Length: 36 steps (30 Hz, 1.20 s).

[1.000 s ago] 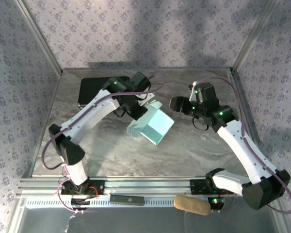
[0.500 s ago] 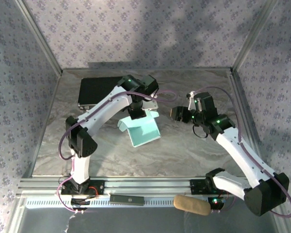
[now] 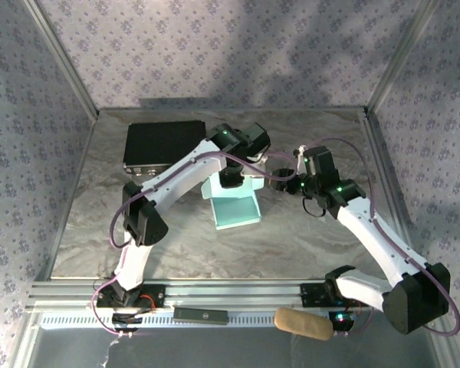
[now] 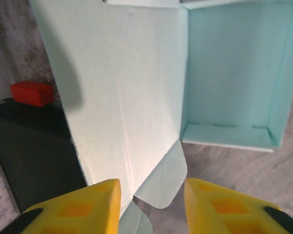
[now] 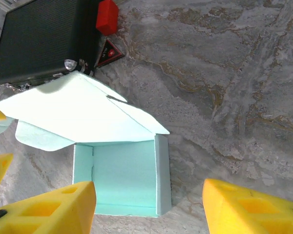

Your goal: Fold the paper box

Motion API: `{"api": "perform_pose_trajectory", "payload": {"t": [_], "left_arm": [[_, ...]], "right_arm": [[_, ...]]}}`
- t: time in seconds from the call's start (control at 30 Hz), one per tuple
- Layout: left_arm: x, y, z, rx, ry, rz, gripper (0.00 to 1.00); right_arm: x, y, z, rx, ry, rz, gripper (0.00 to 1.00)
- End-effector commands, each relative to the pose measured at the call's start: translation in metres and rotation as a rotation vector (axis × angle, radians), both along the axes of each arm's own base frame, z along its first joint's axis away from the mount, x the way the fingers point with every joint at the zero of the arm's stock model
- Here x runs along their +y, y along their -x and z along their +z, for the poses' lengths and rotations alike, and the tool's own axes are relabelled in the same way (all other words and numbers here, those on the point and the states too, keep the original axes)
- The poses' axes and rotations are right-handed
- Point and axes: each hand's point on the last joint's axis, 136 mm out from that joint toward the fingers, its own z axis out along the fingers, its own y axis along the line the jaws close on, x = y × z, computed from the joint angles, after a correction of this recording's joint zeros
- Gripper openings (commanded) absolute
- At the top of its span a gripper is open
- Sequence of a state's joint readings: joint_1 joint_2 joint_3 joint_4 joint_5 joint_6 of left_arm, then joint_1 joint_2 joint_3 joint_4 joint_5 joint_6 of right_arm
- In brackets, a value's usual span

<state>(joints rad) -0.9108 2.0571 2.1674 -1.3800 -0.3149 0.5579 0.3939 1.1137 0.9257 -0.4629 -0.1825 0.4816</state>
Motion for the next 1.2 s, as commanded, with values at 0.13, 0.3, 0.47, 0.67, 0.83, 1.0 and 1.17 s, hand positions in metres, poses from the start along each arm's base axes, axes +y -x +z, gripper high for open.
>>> {"api": "perform_pose_trajectory", "payload": {"t": [0.13,0.3,0.47,0.67,0.83,1.0,1.17], "left_arm": [[-0.028,-0.006,0.054,-0.156,0.287,0.054,0.54],[-0.009,-0.002,0.098,-0.194,0.53,0.233,0.68],[0.062,0.023,0.076,-0.006,0.64,0.639,0.64],[0.1,0.04,0.011,0.14,0.79,0.788,0.63],[0.11,0.026,-0.014,0.156,0.771,0.818,0.62],[0.099,0.013,-0.03,0.191,0.742,0.803,0.58],[0.091,0.003,-0.039,0.204,0.741,0.801,0.57]], "right_arm": [[-0.005,-0.003,0.0,-0.034,0.005,0.006,0.61],[0.0,-0.004,0.005,-0.059,0.003,0.05,0.61],[0.006,-0.01,0.009,-0.096,0.066,0.114,0.61],[0.033,-0.014,-0.005,-0.273,0.206,0.333,0.7],[0.03,-0.024,-0.012,-0.339,0.298,0.407,0.68],[0.037,-0.035,-0.038,-0.265,0.343,0.465,0.67],[0.038,-0.047,-0.054,-0.242,0.343,0.468,0.67]]}}
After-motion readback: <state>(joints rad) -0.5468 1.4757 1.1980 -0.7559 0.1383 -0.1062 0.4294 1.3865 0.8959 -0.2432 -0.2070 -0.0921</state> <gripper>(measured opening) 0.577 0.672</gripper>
